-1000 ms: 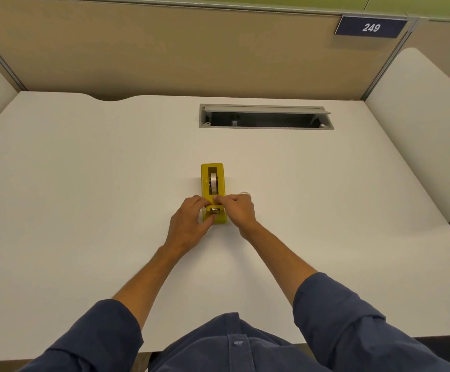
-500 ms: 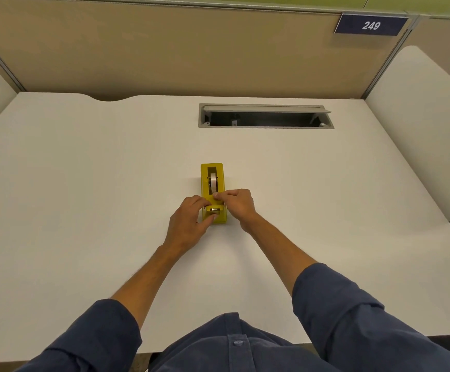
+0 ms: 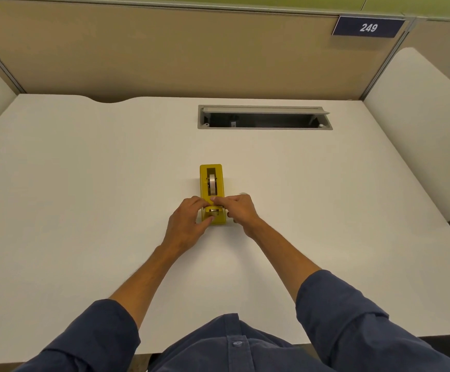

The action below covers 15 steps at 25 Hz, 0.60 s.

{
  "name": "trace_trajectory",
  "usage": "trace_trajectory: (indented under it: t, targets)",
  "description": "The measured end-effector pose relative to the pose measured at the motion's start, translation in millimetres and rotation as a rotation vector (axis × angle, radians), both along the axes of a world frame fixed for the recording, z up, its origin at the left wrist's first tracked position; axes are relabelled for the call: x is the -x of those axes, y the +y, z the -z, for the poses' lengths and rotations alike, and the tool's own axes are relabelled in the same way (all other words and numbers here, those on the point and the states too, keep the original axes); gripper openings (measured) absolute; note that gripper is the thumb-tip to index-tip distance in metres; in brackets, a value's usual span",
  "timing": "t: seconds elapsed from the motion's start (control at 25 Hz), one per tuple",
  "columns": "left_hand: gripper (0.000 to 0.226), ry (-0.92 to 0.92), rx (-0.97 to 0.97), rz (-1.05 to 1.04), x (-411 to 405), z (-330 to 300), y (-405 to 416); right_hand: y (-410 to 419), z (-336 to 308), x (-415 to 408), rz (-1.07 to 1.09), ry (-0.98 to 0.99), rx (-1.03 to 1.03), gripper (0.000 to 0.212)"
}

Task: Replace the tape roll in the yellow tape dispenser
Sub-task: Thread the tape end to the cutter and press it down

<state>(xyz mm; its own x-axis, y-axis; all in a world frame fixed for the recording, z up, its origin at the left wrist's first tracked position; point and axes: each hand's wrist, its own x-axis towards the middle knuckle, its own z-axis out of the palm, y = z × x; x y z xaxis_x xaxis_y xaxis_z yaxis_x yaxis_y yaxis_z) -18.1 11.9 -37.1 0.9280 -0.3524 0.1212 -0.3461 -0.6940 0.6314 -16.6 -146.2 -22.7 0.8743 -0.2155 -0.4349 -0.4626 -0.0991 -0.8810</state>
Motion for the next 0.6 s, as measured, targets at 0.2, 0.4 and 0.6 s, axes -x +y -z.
trace_trajectory:
  t: [0.2,0.4,0.6]
  targets:
    - [0.032,-0.011,0.044,-0.014,1.6,0.2,1.0,-7.9,6.5,17.0,-0.129,-0.203,0.126,0.013]
    - [0.035,0.030,0.051,-0.027,-0.6,1.9,6.4,-9.8,11.6,25.6,-0.192,-0.314,0.335,0.035]
    - [0.031,0.057,0.063,-0.009,-3.3,-2.1,8.6,-6.4,11.6,24.2,-0.185,-0.321,0.517,0.031]
